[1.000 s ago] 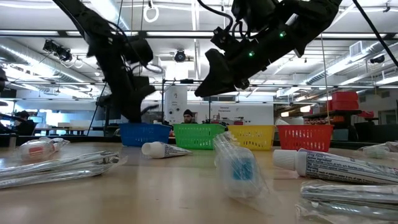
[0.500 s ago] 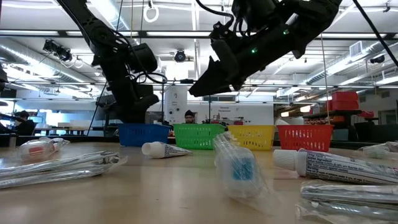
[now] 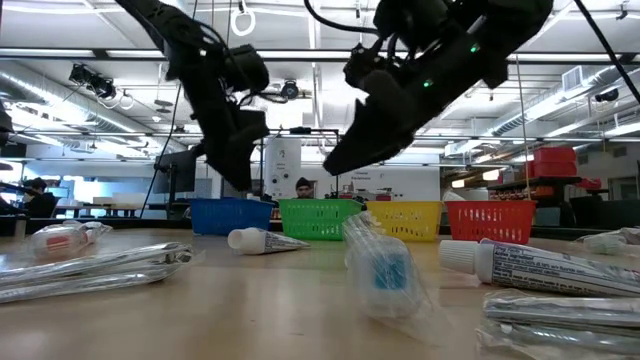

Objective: Pick & Place Travel size toiletries
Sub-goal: Put the left silver nail cutter into the green bin

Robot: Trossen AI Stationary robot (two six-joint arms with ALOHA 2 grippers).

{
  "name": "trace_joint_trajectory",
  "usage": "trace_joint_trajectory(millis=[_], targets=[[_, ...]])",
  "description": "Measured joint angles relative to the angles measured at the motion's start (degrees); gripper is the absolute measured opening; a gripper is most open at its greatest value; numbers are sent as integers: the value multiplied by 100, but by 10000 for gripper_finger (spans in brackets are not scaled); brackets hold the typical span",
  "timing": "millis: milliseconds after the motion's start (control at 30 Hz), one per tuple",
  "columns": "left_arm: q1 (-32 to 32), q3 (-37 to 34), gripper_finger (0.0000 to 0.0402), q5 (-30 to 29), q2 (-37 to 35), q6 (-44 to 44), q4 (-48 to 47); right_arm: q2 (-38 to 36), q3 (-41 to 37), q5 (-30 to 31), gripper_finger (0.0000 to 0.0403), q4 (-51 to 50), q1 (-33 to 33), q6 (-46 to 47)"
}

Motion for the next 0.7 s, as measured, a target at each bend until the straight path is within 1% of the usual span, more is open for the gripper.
trace_joint_trajectory(millis=[67,167,300,567,700], targets=[[-188,106,110,-90,-10,-11,-95,-199,0,1,203,-516,75,225],[-480,127,109,-435,-133,-17,5,-472,0,1,201,-1177,210,637],[-866,132,109,-714,-406,-122,-11,-768,0,3,204,-1611,412,995],[-1867,132,109,-673,-861,-481,-19,-845,0,4,204,-1677,633,1308],[-2416,132,109,-672,-876,-1042,-53,-845,0,-3,201,-1674,710,1514]])
